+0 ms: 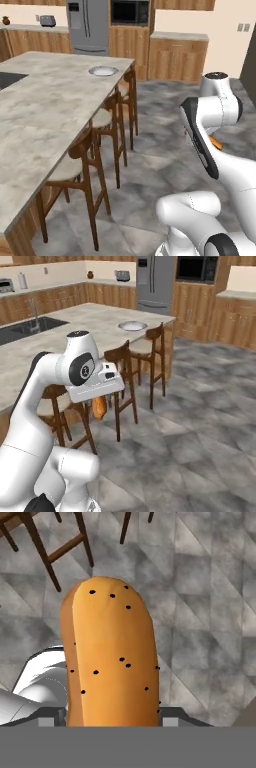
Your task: Move the hot dog bun to the plate on the dining table and place the condiment next to that plate. Then navigate to the fridge and take the sausage and place it on the plate as well.
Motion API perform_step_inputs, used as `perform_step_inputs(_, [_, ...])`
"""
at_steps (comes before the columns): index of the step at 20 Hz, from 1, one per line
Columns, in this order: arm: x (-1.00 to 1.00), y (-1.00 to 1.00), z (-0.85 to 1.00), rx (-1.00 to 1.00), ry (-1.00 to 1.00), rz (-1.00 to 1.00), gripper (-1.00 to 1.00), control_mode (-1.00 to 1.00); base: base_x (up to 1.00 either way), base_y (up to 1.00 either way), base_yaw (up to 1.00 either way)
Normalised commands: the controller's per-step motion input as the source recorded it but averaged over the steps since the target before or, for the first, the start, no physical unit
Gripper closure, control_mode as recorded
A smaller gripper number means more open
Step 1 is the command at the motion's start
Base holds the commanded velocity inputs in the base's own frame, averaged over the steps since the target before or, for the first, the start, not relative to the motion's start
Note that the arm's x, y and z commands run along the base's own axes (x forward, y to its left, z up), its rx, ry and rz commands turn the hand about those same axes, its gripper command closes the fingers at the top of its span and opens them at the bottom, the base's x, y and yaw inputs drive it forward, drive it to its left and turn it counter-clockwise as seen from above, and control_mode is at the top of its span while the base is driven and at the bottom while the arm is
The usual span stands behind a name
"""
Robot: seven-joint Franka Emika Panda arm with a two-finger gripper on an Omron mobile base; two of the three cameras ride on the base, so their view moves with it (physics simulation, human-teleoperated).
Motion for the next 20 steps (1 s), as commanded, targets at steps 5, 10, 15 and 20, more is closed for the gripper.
perform_step_inputs(5, [0.00, 0.00, 0.00, 0.00, 0.00, 0.00, 1.00, 1.00, 0.80, -0.78, 0.34])
perform_step_inputs(10, [0.00, 0.00, 0.00, 0.00, 0.00, 0.00, 1.00, 1.00, 0.83, -0.76, 0.34])
perform_step_inputs(15, [0.00, 0.00, 0.00, 0.00, 0.00, 0.00, 1.00, 1.00, 0.86, -0.75, 0.34])
perform_step_inputs(20, [0.00, 0.00, 0.00, 0.00, 0.00, 0.00, 1.00, 1.00, 0.86, -0.74, 0.35])
